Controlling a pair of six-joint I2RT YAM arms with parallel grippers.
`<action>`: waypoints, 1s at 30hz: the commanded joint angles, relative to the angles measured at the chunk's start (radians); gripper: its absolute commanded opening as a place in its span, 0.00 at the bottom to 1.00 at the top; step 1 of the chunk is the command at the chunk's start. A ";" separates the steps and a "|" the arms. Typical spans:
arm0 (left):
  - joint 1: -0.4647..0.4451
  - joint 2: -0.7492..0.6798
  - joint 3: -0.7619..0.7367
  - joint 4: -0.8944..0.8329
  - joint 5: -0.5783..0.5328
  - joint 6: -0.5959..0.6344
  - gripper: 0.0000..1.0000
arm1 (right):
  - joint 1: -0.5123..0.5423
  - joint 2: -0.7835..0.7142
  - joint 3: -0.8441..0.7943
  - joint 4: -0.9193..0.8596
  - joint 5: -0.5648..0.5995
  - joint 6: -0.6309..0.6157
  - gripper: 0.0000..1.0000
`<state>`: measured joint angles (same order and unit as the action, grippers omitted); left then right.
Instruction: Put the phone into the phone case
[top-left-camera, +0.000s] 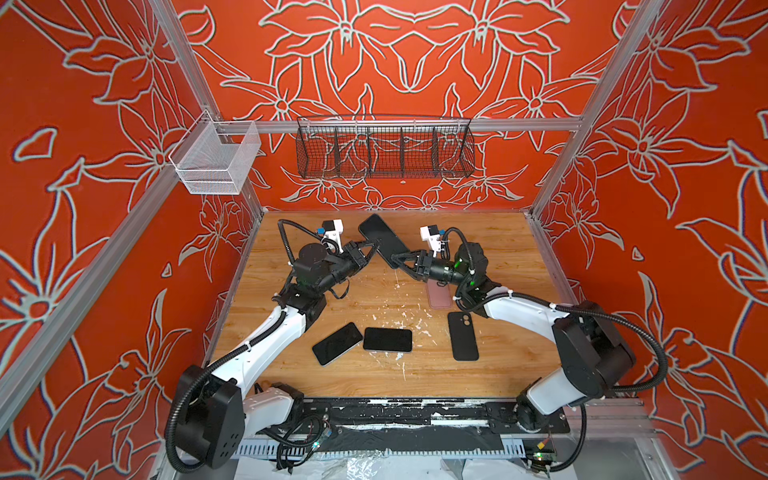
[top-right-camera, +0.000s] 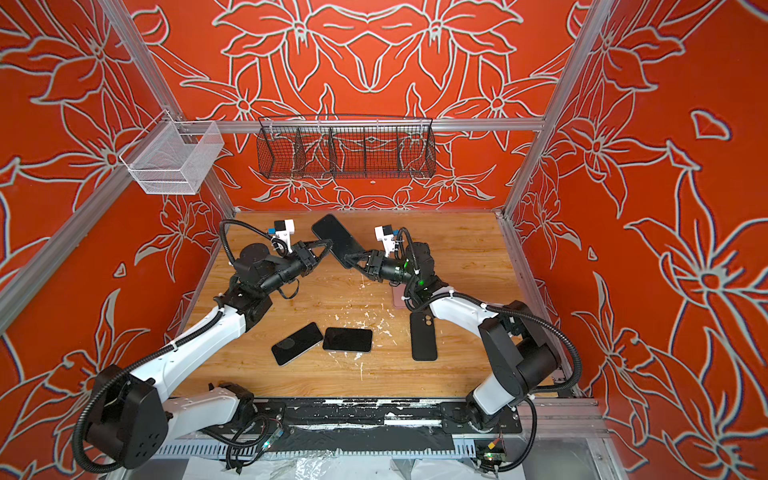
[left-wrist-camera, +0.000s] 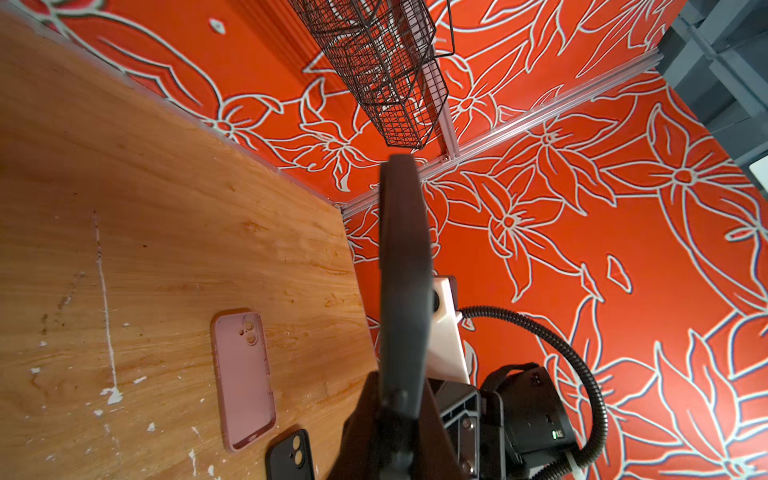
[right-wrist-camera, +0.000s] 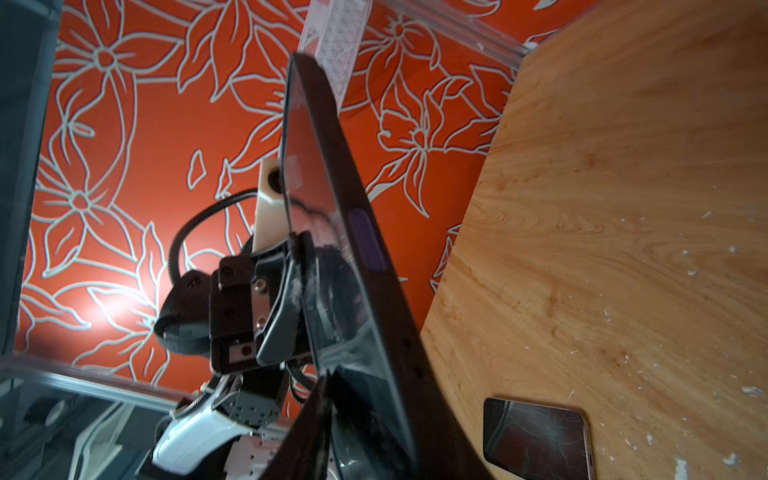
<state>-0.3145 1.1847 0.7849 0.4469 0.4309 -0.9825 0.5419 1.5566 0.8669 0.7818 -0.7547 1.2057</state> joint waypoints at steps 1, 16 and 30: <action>0.010 -0.042 0.061 -0.026 0.017 0.100 0.00 | -0.015 -0.051 0.004 -0.142 0.038 -0.106 0.49; 0.101 0.225 0.509 -0.967 0.071 0.577 0.00 | -0.062 -0.353 0.043 -0.857 0.279 -0.593 0.55; 0.130 0.828 0.985 -1.592 0.101 0.912 0.00 | -0.072 -0.448 -0.118 -0.901 0.309 -0.621 0.56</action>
<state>-0.1978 1.9865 1.6913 -1.0016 0.4995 -0.1608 0.4728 1.1160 0.7799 -0.1120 -0.4503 0.6018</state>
